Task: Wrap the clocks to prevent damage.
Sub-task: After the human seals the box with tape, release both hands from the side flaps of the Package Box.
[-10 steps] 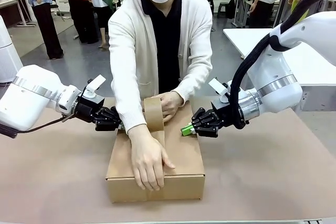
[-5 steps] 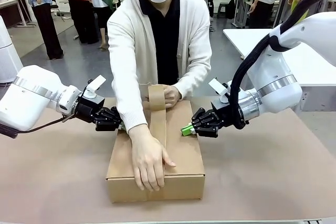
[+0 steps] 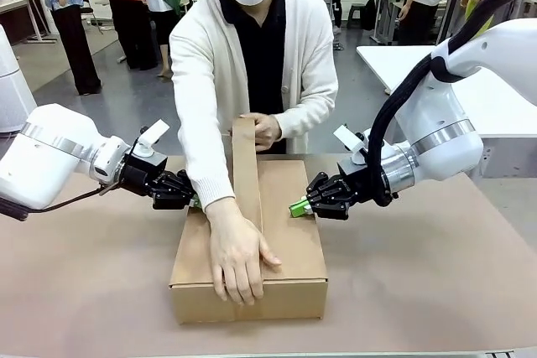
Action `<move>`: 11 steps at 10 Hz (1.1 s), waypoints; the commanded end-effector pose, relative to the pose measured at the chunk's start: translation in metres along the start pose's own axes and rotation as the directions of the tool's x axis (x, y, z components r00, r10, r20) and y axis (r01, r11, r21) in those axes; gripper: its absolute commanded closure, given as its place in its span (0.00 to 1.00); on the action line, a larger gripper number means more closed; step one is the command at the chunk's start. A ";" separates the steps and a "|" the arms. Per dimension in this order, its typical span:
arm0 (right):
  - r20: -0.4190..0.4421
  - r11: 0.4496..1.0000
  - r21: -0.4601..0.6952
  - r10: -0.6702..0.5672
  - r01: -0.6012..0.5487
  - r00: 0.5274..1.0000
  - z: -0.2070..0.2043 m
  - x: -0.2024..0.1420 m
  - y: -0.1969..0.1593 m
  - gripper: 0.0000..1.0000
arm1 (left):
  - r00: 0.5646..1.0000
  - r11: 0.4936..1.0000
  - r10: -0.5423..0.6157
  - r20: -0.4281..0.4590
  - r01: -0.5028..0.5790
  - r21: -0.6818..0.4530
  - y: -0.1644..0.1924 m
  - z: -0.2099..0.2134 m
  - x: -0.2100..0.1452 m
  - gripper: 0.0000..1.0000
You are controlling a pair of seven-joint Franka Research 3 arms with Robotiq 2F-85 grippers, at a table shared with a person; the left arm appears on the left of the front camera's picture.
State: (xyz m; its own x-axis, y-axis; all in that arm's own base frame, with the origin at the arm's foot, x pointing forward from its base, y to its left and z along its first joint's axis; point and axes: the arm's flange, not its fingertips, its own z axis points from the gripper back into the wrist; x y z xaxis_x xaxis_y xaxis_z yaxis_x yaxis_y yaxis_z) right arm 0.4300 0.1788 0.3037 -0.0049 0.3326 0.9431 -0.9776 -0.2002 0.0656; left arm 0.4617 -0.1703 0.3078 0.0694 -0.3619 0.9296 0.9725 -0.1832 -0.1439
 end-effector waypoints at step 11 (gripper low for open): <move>-0.007 1.000 0.000 -0.003 0.003 1.000 -0.002 -0.002 0.000 0.99 | 1.000 1.000 0.007 0.004 -0.007 0.007 0.002 -0.002 -0.002 1.00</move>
State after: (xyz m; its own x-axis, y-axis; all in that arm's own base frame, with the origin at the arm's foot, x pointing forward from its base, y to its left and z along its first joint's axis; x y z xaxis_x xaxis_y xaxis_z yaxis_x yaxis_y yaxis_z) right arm 0.4300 0.1787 0.3037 -0.0049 0.3326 0.9431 -0.9776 -0.2002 0.0655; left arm 0.4617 -0.1702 0.3079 0.0694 -0.3614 0.9298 0.9725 -0.1833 -0.1438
